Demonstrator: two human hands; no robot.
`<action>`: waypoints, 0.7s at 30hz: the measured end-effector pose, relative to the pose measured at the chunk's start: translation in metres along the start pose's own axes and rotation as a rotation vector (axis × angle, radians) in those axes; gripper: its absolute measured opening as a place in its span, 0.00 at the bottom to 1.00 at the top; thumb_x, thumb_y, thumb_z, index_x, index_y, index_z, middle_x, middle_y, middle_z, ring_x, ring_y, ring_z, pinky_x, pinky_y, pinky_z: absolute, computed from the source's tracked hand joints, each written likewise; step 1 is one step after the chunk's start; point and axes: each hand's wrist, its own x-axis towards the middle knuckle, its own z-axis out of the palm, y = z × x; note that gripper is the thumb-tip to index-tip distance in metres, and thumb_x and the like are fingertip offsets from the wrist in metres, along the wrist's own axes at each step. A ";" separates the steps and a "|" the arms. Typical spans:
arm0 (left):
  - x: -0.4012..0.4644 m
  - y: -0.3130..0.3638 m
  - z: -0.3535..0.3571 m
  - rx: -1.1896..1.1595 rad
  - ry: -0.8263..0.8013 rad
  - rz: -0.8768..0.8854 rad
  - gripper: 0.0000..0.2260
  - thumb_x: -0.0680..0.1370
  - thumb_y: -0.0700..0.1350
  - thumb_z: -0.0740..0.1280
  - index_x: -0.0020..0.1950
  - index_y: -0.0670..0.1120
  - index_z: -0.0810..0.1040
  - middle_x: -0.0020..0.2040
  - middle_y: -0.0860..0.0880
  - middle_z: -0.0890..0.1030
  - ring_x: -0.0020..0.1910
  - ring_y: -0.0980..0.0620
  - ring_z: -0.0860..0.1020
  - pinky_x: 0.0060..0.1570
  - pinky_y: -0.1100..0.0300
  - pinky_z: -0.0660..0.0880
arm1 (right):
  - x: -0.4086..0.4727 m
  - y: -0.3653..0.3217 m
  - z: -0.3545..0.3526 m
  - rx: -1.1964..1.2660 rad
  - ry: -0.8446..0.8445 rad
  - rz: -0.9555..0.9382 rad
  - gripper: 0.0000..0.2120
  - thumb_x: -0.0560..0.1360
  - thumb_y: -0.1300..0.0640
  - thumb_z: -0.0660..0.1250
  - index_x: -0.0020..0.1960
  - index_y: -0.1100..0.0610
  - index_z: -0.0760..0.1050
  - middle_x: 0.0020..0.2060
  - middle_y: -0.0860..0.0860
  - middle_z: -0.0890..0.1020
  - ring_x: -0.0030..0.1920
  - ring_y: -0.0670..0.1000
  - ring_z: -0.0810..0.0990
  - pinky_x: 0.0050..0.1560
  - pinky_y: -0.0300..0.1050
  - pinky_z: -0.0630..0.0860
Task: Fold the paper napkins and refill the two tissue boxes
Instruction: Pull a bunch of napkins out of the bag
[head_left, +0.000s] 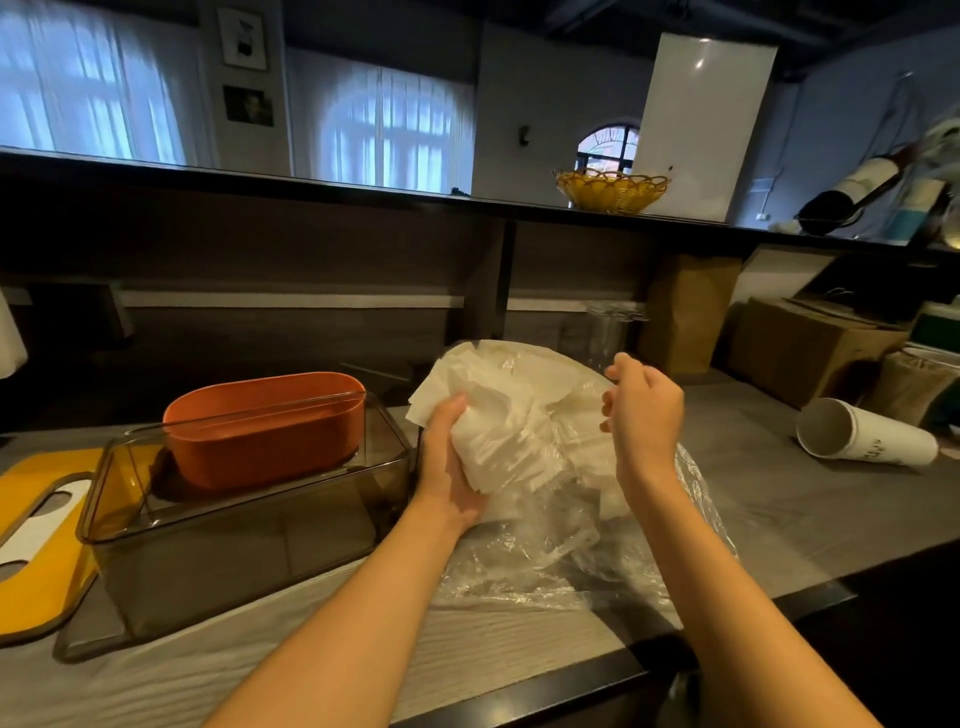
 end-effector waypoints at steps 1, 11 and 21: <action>0.001 0.001 0.000 -0.014 -0.005 0.008 0.19 0.73 0.53 0.69 0.62 0.46 0.80 0.52 0.44 0.84 0.50 0.44 0.83 0.52 0.47 0.79 | -0.001 0.002 -0.001 -0.006 -0.024 0.055 0.19 0.81 0.49 0.60 0.50 0.67 0.75 0.36 0.56 0.74 0.37 0.53 0.72 0.35 0.47 0.71; -0.011 0.008 0.011 0.083 -0.119 -0.025 0.22 0.71 0.54 0.66 0.64 0.48 0.78 0.51 0.45 0.86 0.46 0.47 0.85 0.44 0.53 0.81 | -0.012 -0.003 0.016 -0.020 -0.393 0.259 0.07 0.78 0.53 0.67 0.48 0.57 0.78 0.38 0.57 0.81 0.37 0.47 0.79 0.39 0.41 0.77; -0.012 0.010 0.022 0.184 0.031 -0.042 0.16 0.79 0.50 0.67 0.65 0.47 0.79 0.53 0.43 0.86 0.51 0.43 0.84 0.47 0.50 0.81 | 0.009 -0.054 -0.011 0.210 -0.277 0.093 0.02 0.80 0.52 0.66 0.49 0.47 0.74 0.50 0.50 0.80 0.52 0.52 0.79 0.53 0.51 0.78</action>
